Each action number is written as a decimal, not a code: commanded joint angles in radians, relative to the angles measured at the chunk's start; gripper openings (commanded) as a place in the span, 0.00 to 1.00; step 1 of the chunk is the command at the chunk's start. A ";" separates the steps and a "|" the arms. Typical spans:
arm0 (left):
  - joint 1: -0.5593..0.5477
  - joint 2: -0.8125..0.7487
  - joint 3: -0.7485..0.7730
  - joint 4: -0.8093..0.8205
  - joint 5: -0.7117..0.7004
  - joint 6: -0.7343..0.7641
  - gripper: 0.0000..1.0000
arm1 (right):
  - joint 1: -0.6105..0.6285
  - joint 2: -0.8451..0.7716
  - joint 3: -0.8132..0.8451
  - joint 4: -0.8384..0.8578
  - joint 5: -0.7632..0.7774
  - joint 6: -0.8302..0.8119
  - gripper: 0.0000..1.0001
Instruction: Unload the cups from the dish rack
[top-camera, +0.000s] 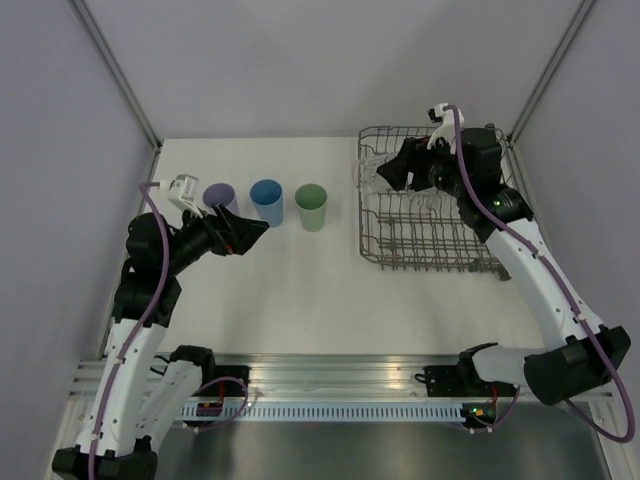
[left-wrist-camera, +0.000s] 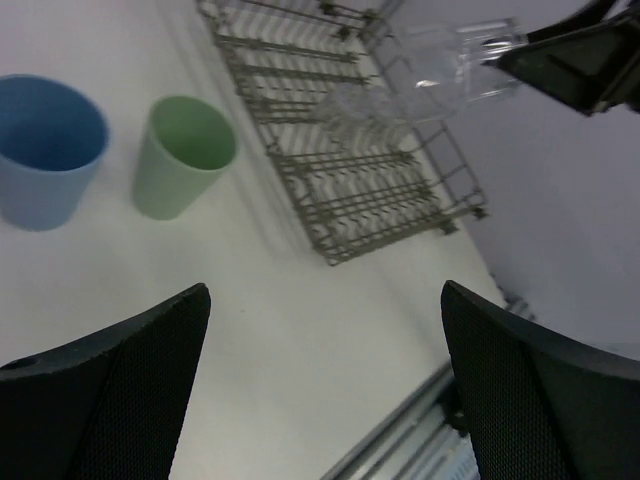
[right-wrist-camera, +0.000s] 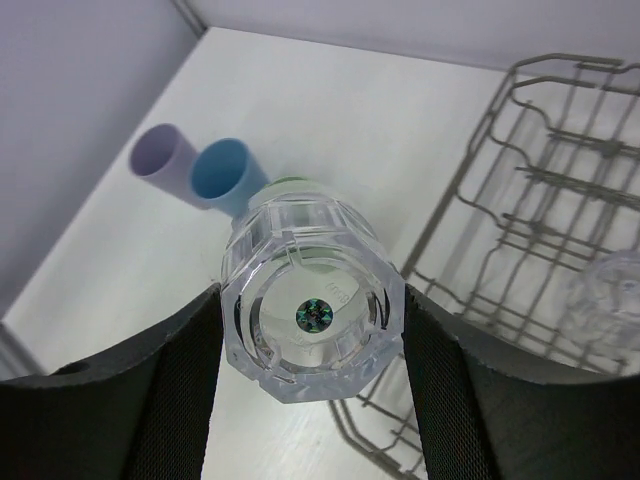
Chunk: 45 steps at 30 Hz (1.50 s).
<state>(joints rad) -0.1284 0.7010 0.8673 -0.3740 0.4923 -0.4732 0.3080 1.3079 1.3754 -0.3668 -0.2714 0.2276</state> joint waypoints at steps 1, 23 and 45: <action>-0.022 0.054 -0.027 0.367 0.316 -0.261 1.00 | -0.001 -0.110 -0.117 0.234 -0.187 0.163 0.35; -0.428 0.273 -0.071 1.129 0.161 -0.644 0.81 | 0.091 -0.282 -0.492 0.977 -0.443 0.749 0.34; -0.514 0.289 0.012 0.845 0.068 -0.440 0.02 | 0.131 -0.311 -0.523 0.896 -0.401 0.649 0.55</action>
<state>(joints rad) -0.6193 1.0023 0.8291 0.5766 0.5926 -1.0298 0.4294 1.0183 0.8429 0.5529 -0.6834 0.9363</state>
